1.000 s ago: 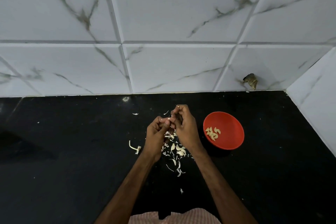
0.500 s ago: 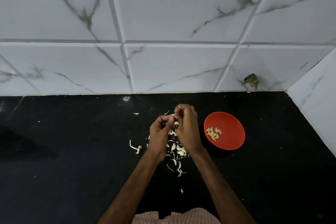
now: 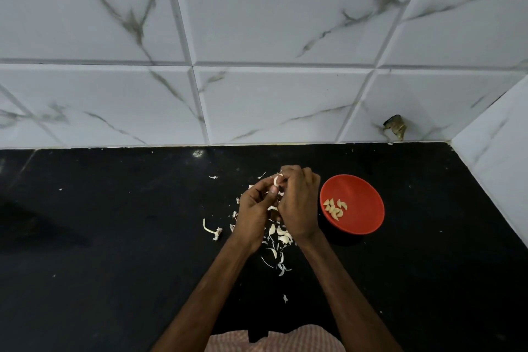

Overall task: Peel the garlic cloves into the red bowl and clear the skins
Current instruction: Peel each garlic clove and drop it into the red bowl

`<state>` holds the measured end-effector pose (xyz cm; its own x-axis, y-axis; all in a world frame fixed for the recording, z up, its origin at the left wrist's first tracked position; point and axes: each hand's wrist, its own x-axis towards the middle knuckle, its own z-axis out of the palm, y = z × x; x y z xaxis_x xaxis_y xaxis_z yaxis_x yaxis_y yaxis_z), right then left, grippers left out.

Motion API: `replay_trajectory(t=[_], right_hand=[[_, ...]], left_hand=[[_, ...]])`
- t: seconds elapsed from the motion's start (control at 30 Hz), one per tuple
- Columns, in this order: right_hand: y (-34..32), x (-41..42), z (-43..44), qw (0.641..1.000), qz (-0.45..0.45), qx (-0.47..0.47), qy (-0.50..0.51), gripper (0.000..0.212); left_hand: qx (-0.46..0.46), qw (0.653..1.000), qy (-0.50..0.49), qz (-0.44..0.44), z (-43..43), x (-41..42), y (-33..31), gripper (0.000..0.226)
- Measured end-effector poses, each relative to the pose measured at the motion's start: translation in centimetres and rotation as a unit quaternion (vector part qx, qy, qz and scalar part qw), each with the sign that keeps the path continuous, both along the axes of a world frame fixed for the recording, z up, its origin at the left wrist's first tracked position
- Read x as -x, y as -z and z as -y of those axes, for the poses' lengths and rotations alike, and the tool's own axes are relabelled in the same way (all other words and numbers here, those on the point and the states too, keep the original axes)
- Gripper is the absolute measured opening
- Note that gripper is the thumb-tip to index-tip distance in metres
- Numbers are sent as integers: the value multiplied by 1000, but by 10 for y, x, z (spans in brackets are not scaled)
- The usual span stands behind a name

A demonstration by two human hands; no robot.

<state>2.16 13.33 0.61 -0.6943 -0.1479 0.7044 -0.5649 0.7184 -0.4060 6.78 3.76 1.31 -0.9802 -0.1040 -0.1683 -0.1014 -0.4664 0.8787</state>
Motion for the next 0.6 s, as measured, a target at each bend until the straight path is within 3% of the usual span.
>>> replay_trajectory(t=[0.13,0.33,0.5,0.57,0.6], right_hand=[[7,-3,-2,1000,7,-6,-21,16],[12,-12,-3,986,105,115,-68,11],[1,-12,-7,936,185,292,-62,17],[-3,-7,-14,933,197,299,-40,13],[-4,-6,-18,931,211,297,-35,22]], left_hand=[[48,999,9,15,-3,1,3,23],[61,998,-13,19,-2,0,-3,29],[46,996,-62,36,-3,2,-3,30],[59,995,-71,37,0,4,-3,29],[64,995,-74,37,0,4,-3,28]])
